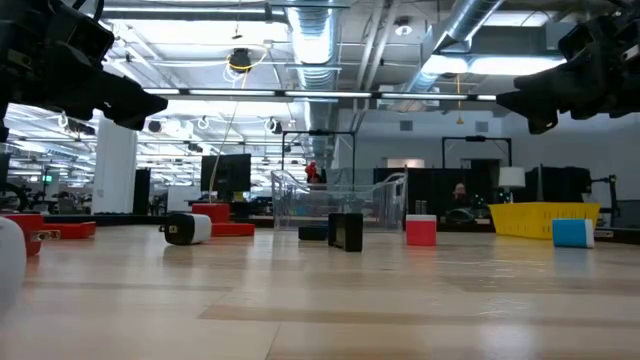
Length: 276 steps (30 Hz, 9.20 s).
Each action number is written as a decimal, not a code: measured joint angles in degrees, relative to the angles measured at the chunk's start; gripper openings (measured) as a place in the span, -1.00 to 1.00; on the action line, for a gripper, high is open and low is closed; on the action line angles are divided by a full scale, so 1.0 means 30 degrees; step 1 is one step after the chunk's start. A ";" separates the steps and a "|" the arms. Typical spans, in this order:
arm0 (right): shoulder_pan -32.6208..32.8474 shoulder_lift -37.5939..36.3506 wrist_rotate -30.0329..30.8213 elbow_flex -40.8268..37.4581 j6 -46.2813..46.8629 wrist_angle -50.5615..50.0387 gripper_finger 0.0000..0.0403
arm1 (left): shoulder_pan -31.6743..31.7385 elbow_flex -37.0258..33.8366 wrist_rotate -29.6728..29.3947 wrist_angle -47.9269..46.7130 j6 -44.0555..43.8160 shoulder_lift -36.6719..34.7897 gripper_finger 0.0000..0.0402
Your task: Pick & Place Office items
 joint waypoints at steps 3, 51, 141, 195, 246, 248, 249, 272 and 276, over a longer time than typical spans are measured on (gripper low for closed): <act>0.0002 0.0000 0.0000 -0.0002 -0.0003 0.0000 -0.03 | 0.0000 0.0004 0.0007 0.1130 -0.0052 0.0041 0.06; 0.7652 0.3146 0.2223 -0.0034 0.4892 0.7617 -0.03 | -0.0001 0.0000 -0.2050 2.1262 0.1447 0.8071 0.06; 0.2931 2.3635 0.5370 1.2723 1.3639 -1.8411 0.42 | -1.2743 1.0404 -1.0926 1.0777 1.3886 1.1045 0.74; 0.0467 2.4758 0.2301 1.0100 1.0244 -1.4877 0.42 | -1.2743 1.0411 -1.1148 1.0670 1.3444 1.1052 0.74; 0.2794 2.5012 0.6949 1.6983 0.5899 -0.5157 -0.32 | -1.0975 1.0411 -2.1314 0.7331 1.0972 1.0994 0.74; 0.1887 2.5012 0.6946 1.7152 0.4810 -0.3961 -0.32 | -1.0176 1.0411 -2.0535 0.6629 1.0017 1.0994 0.74; 0.1355 2.5009 0.6847 1.7182 0.4347 -0.3310 -0.32 | -0.9757 1.0411 -2.0257 0.6247 0.9545 1.0994 0.74; -0.8722 3.3359 0.2525 2.9429 0.5211 -1.2014 -0.32 | 0.0312 1.0404 -1.0867 0.3863 0.1110 1.1198 0.74; -0.8985 3.6173 0.2509 3.3550 0.6759 -1.6090 -0.32 | 0.0503 1.0397 -1.0867 0.3767 0.0933 1.1198 0.74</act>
